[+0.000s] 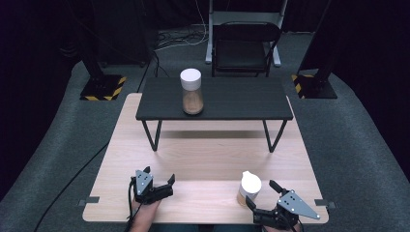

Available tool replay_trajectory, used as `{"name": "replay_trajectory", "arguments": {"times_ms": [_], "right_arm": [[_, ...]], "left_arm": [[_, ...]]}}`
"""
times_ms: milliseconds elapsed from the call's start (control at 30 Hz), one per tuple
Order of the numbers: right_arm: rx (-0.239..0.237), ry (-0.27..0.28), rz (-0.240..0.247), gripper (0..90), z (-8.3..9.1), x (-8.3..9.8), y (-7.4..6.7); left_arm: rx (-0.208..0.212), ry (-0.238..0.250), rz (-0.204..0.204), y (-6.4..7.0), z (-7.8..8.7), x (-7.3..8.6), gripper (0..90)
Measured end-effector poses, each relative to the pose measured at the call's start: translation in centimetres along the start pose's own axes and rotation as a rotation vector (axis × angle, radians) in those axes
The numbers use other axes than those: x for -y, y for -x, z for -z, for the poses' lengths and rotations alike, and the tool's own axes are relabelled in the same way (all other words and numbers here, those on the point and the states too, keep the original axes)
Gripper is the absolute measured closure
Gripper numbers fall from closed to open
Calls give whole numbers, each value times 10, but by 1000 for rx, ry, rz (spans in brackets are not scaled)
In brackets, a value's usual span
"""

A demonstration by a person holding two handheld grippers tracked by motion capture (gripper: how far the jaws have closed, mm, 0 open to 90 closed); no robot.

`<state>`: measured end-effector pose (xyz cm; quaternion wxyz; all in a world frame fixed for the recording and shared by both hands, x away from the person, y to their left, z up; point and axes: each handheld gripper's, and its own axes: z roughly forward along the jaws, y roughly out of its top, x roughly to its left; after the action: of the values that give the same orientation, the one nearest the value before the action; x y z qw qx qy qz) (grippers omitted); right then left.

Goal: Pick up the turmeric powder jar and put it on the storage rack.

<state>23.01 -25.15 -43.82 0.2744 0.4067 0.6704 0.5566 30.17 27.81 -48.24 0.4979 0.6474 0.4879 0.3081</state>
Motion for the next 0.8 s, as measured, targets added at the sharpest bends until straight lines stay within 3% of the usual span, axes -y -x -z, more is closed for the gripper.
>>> {"name": "replay_trajectory", "arguments": {"times_ms": [333, 467, 533, 600, 800], "right_arm": [[-6, -60, 13, 69, -22, -10, -5], [27, -82, 22, 136, -28, -14, -13], [33, -90, 25, 243, -29, -15, -14], [52, -90, 44, 289, -29, -14, -17], [59, -88, 59, 297, -29, -14, -18]], "left_arm": [[3, 0, -1, 0, 0, 0, 2], [3, 4, -3, 0, 0, 1, 2], [4, 5, -2, 0, 0, 1, 2], [4, 6, -3, 0, 0, 1, 2], [3, 8, -6, 0, 1, 1, 2]]}}
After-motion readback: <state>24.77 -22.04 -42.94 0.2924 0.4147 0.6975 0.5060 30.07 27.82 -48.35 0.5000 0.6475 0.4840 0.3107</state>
